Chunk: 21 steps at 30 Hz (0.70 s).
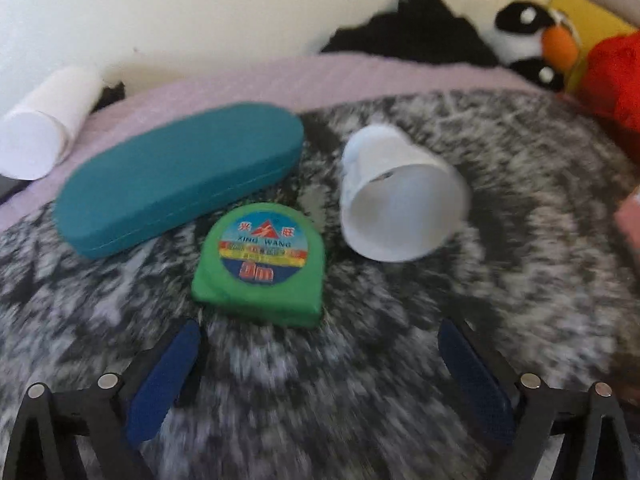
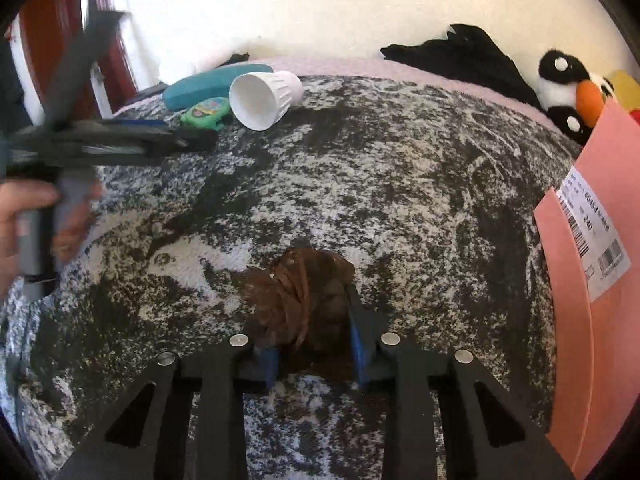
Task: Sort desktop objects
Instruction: 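Grasp the green tape measure with left tool while right tool grasps the brown hair tie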
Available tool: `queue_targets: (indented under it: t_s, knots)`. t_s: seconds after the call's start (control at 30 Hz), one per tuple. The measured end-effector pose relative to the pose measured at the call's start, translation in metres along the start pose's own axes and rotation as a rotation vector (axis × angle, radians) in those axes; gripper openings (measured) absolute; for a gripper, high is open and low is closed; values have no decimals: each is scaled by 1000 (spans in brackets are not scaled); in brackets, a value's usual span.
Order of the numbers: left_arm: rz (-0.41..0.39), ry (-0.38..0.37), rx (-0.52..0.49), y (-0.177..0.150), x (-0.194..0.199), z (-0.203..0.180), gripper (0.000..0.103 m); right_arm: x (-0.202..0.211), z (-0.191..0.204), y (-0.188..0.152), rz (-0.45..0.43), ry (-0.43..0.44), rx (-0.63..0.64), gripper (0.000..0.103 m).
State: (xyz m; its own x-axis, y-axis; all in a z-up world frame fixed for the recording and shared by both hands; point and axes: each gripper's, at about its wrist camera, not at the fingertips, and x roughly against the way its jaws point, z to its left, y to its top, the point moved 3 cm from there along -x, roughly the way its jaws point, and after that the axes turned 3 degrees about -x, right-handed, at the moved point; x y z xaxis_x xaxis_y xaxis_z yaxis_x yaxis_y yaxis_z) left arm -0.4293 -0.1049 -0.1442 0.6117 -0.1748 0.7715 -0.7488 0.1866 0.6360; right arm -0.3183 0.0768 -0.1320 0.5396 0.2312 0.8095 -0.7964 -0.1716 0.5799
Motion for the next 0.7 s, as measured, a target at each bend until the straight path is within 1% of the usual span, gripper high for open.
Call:
queue_targets:
  t_s: [0.07,0.1,0.13,0.23,0.33,0.47,0.57,0.6,0.63,0.7]
  knots:
    - [6,0,18,6,-11,6,97,-1,-2,0,-1,13,-1,29]
    - [-8,-3,29,10,-12,10,87,-1,-3,0,-2,18,-1,28]
    - [-20,-9,44,13,-12,14,60,-2,-4,0,-3,23,0,28]
    - [-38,-42,112,14,-9,27,54,0,-8,-2,-8,44,-15,26]
    - [-51,-32,126,2,5,26,52,6,-10,-3,-13,47,-23,23]
    - [-74,-31,147,-23,39,18,50,23,-8,-3,-36,56,-21,23]
    - [-92,-14,150,-43,76,4,45,48,0,-1,-78,71,-12,23]
    - [-93,-9,150,-49,88,-2,1,56,3,-1,-91,76,-9,23]
    - [-80,-7,153,-56,99,-7,1,64,6,-2,-101,82,-12,23]
    - [-89,-3,150,-68,121,-15,1,81,13,-5,-123,95,-20,23]
